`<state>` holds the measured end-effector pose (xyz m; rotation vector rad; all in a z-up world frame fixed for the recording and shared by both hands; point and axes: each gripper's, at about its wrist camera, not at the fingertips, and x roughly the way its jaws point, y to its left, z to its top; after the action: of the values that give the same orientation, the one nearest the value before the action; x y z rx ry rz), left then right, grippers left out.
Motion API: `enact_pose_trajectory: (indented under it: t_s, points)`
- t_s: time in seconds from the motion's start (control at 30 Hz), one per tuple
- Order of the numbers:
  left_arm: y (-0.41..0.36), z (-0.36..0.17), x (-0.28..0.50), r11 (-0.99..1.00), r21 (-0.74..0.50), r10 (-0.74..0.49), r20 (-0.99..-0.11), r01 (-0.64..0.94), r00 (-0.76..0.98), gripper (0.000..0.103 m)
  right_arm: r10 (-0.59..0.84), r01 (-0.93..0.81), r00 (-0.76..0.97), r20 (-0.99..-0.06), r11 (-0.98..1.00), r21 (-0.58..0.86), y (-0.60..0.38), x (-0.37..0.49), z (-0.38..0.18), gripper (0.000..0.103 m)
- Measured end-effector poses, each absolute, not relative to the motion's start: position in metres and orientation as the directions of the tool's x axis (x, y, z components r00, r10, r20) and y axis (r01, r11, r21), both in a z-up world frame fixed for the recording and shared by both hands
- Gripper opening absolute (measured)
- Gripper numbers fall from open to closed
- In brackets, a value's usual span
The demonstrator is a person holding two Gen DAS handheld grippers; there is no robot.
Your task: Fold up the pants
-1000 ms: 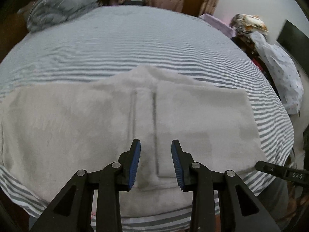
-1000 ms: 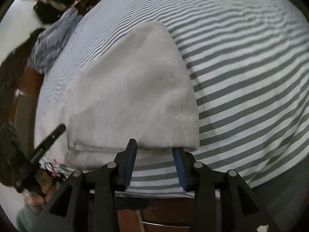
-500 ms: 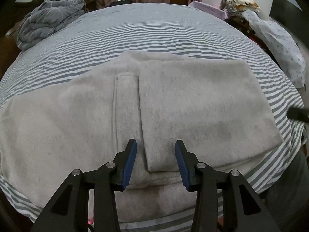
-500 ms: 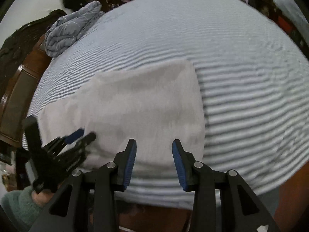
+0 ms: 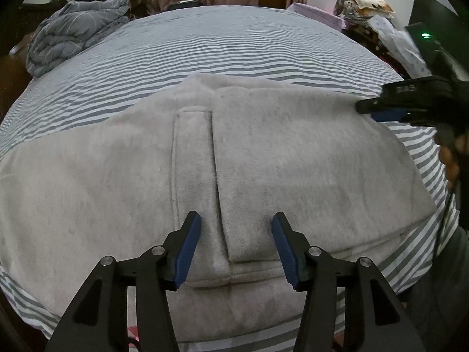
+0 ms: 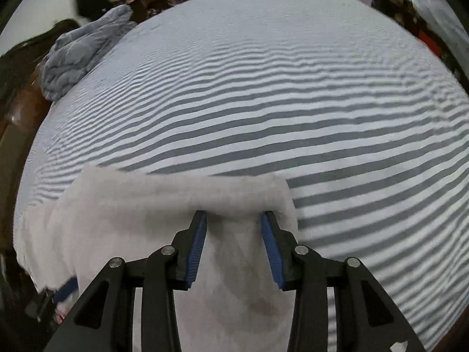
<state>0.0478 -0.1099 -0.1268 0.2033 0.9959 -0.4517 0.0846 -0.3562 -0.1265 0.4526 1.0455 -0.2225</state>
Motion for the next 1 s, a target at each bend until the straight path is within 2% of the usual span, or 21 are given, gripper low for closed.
enact_pose_trajectory:
  t_s: [0.13,0.37,0.47,0.67,0.83,1.0]
  points:
    - [-0.108,-0.128,0.05,0.889,-0.05,-0.281,-0.844,0.454,0.458,0.054,0.017,0.344,0.479,-0.877,0.916,0.206,-0.343,0.076,-0.125,0.038]
    - [-0.107,-0.128,0.051,0.891,-0.057,-0.285,-0.843,0.451,0.456,0.054,0.04,0.309,0.468,-0.883,0.928,0.206,-0.324,0.02,-0.122,0.037]
    - [-0.106,-0.128,0.052,0.893,-0.063,-0.286,-0.844,0.446,0.453,0.054,0.104,0.343,0.429,-0.897,0.9,0.269,-0.316,-0.004,-0.132,0.037]
    - [-0.103,-0.126,0.055,0.896,-0.083,-0.292,-0.849,0.436,0.44,0.054,0.042,0.326,0.421,-0.906,0.925,0.194,-0.296,-0.029,-0.147,0.038]
    - [-0.086,-0.111,0.059,0.915,-0.174,-0.325,-0.853,0.365,0.408,0.054,0.062,0.315,0.378,-0.924,0.93,0.191,-0.292,-0.01,-0.145,0.051]
    - [-0.015,-0.077,0.062,0.917,-0.351,-0.399,-0.792,0.19,0.462,0.055,0.067,0.326,0.374,-0.925,0.924,0.199,-0.292,-0.008,-0.132,0.051]
